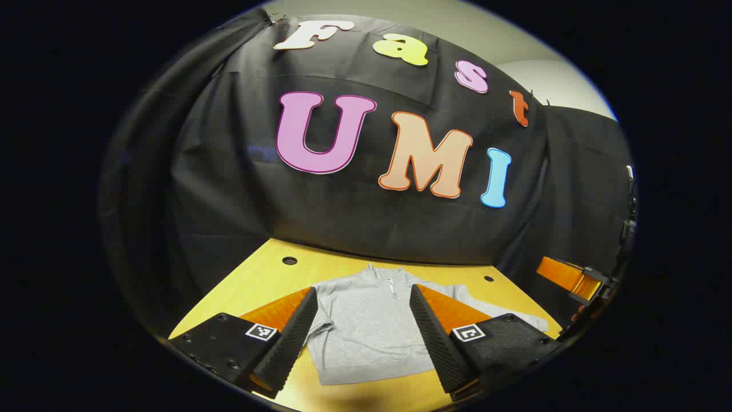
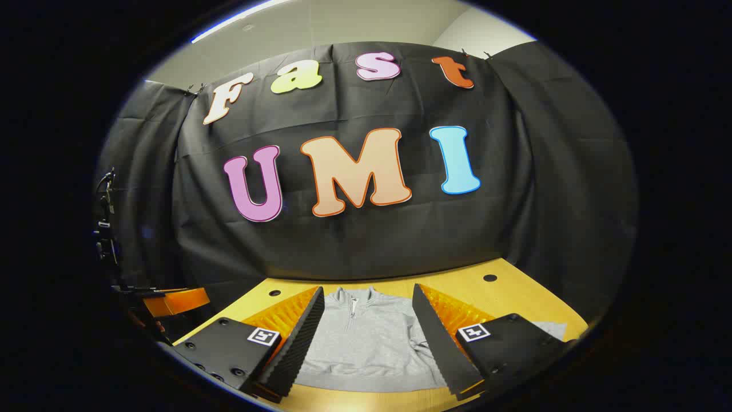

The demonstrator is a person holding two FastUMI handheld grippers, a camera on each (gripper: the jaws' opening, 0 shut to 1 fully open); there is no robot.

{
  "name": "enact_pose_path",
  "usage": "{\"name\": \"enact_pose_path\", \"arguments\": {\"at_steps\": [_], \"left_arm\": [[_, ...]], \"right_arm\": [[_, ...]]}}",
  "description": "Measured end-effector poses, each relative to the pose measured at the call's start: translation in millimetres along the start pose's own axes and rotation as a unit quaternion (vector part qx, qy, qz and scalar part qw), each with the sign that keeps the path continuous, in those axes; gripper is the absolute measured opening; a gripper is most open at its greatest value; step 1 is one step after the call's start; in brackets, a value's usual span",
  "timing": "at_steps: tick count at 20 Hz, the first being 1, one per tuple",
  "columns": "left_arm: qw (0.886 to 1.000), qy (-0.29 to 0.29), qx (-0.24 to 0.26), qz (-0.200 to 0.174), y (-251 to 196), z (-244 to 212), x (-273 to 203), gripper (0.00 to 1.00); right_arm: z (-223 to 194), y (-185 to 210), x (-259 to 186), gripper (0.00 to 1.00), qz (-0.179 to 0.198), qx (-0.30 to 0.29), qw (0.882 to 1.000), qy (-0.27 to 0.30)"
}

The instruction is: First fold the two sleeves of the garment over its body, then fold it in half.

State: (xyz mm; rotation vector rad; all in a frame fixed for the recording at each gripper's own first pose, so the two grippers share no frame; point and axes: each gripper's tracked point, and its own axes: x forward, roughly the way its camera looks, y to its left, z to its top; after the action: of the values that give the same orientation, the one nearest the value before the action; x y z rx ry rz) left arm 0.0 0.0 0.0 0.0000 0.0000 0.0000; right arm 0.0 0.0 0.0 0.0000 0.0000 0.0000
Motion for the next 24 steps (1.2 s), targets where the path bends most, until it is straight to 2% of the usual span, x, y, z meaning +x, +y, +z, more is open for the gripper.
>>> {"name": "enact_pose_path", "arguments": {"at_steps": [16, 17, 18, 21, 24], "left_arm": [[0.999, 0.020, 0.023, -0.018, -11.3, -14.1, -0.1, 0.95], [0.999, 0.022, 0.023, -0.019, -12.3, -14.7, 0.4, 0.95], [0.999, 0.023, 0.022, -0.020, -12.5, -15.6, 1.1, 0.95], [0.999, 0.029, 0.016, -0.019, -13.3, -19.9, 2.5, 0.95], [0.999, 0.031, 0.012, -0.014, -10.1, -21.1, 4.4, 0.95]], "right_arm": [[-9.1, -26.9, -13.2, 0.97, -0.033, -0.001, 0.999, 0.013], [-8.4, -29.2, -13.7, 0.94, -0.035, -0.002, 0.999, 0.013], [-9.8, -32.5, -13.3, 0.97, -0.038, -0.004, 0.999, 0.013], [-15.0, -51.9, -13.5, 0.97, -0.053, -0.008, 0.998, 0.024], [-15.1, -92.0, -15.3, 0.98, -0.088, -0.008, 0.996, 0.025]]}}
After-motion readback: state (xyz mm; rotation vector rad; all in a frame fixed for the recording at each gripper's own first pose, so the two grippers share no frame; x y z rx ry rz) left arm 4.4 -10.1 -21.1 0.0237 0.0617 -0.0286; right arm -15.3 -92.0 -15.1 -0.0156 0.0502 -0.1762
